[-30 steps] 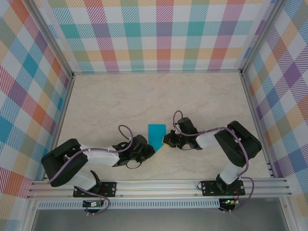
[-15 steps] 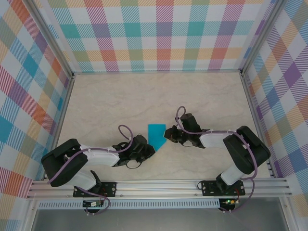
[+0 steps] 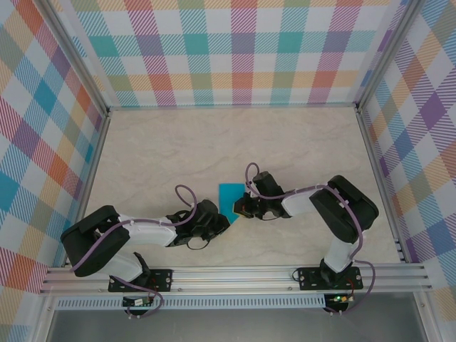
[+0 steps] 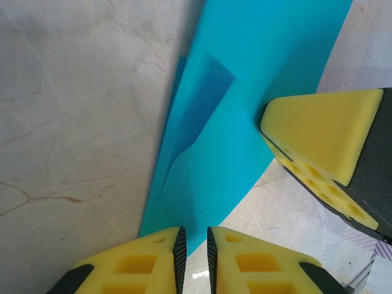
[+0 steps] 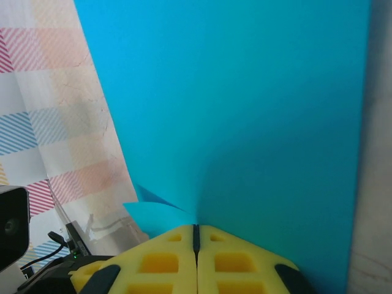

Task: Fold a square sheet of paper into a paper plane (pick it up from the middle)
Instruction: Third fold the triangle at the center of the table.

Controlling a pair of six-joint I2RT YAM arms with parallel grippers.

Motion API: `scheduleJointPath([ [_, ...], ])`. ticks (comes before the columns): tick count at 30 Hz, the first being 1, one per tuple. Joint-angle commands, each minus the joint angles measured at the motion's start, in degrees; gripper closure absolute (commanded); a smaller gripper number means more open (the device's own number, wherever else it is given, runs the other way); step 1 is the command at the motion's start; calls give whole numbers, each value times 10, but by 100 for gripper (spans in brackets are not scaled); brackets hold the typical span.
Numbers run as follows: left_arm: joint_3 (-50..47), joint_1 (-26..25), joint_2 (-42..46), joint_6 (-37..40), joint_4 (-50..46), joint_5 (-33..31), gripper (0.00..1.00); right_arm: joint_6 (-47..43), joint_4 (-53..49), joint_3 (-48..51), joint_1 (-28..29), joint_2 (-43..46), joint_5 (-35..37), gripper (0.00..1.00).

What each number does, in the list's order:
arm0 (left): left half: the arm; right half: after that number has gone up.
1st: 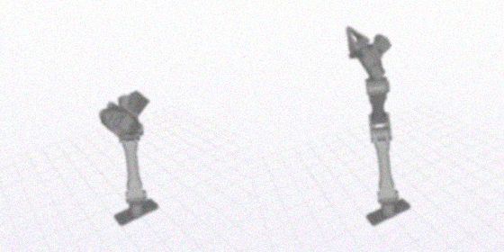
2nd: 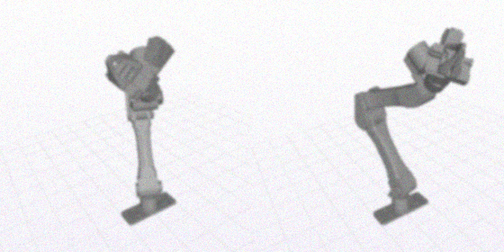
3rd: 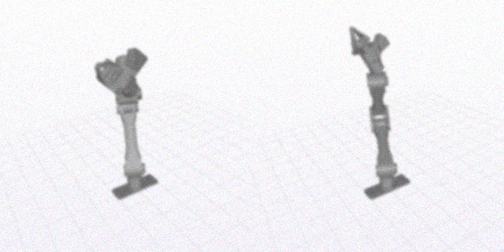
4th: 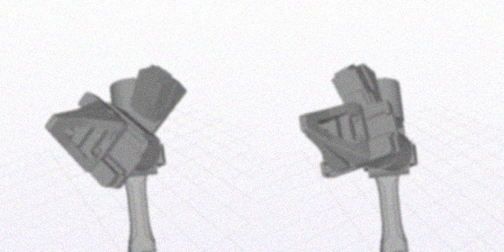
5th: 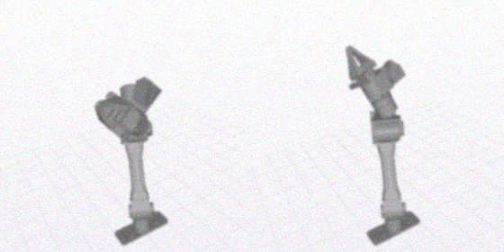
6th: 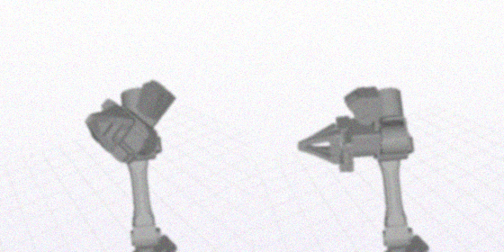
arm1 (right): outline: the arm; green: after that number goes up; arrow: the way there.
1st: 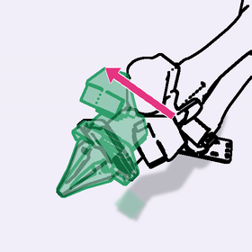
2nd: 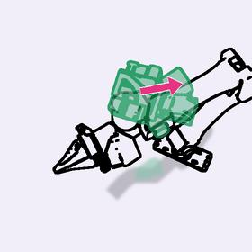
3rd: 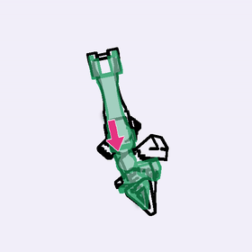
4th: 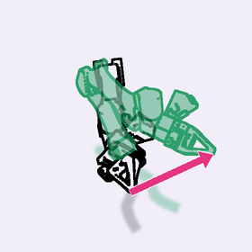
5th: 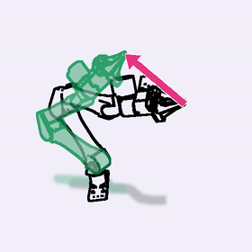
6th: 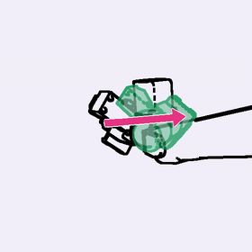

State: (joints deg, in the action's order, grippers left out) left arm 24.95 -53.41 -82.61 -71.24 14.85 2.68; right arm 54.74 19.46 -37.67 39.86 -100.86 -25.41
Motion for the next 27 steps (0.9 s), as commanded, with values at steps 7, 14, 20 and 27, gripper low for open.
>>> scheduleJointPath([
  [7, -11, 5, 42, 19, -111, -2, 77, 7, -39, 12, 1, -38, 31, 97],
  [14, 14, 7, 125, 39, -169, -31, 74, 5, -49, 9, 1, -36, 36, 97],
  [20, 21, 10, 102, 37, -94, 9, 73, 1, -60, 6, 1, -33, 40, 97],
  [27, 34, 9, 18, 34, -30, 42, 73, 0, -66, 4, 1, -34, 41, 97],
])
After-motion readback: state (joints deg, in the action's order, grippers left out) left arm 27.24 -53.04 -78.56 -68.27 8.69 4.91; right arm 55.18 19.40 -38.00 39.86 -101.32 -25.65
